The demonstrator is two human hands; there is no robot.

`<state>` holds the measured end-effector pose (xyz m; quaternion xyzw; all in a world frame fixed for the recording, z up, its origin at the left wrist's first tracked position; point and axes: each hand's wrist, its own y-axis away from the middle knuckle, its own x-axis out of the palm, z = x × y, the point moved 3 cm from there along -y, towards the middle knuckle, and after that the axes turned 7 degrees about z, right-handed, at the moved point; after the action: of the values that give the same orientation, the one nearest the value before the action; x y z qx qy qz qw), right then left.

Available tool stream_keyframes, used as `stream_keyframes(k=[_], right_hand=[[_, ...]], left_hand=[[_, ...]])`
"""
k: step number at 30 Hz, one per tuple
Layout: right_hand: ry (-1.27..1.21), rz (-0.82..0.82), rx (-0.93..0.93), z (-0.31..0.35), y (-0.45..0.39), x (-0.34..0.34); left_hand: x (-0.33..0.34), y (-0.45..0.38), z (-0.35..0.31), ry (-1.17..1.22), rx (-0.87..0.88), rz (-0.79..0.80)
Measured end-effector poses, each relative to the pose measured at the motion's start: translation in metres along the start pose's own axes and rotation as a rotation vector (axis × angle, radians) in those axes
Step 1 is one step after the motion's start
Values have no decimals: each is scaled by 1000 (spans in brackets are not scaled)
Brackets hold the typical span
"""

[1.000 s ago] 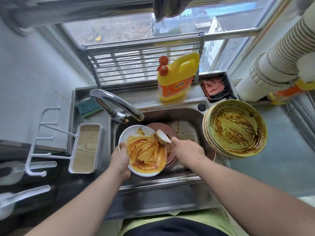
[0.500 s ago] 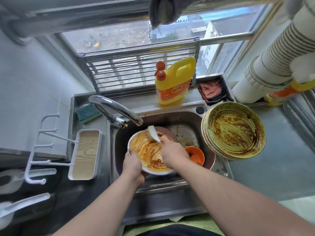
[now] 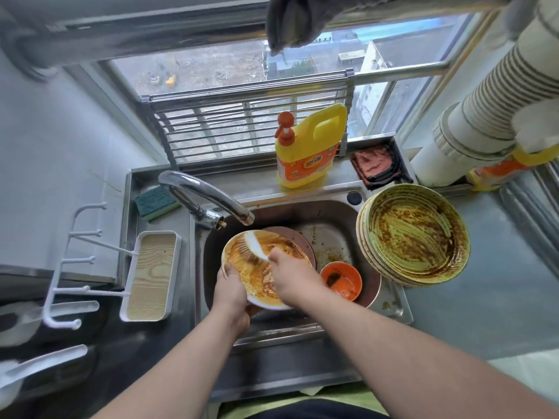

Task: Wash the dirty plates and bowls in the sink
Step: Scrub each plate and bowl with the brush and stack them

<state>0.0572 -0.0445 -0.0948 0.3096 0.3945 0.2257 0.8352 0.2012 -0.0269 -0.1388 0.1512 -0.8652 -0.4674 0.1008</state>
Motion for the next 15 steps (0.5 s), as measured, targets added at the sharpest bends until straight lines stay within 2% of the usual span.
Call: stream_keyframes(k=[3, 5, 10, 12, 15], right_hand=[[78, -20, 152, -40, -8, -24], [39, -28, 186, -51, -8, -25], [-212, 21, -2, 6, 3, 5], [-207, 78, -60, 17, 13, 12], [-164, 142, -112, 9, 32, 12]], left_hand=[[-2, 4, -2, -52, 22, 12], [-4, 2, -3, -90, 29, 15], [7, 3, -4, -97, -32, 73], [4, -1, -10, -69, -58, 73], [-5, -16, -20, 135, -155, 147]])
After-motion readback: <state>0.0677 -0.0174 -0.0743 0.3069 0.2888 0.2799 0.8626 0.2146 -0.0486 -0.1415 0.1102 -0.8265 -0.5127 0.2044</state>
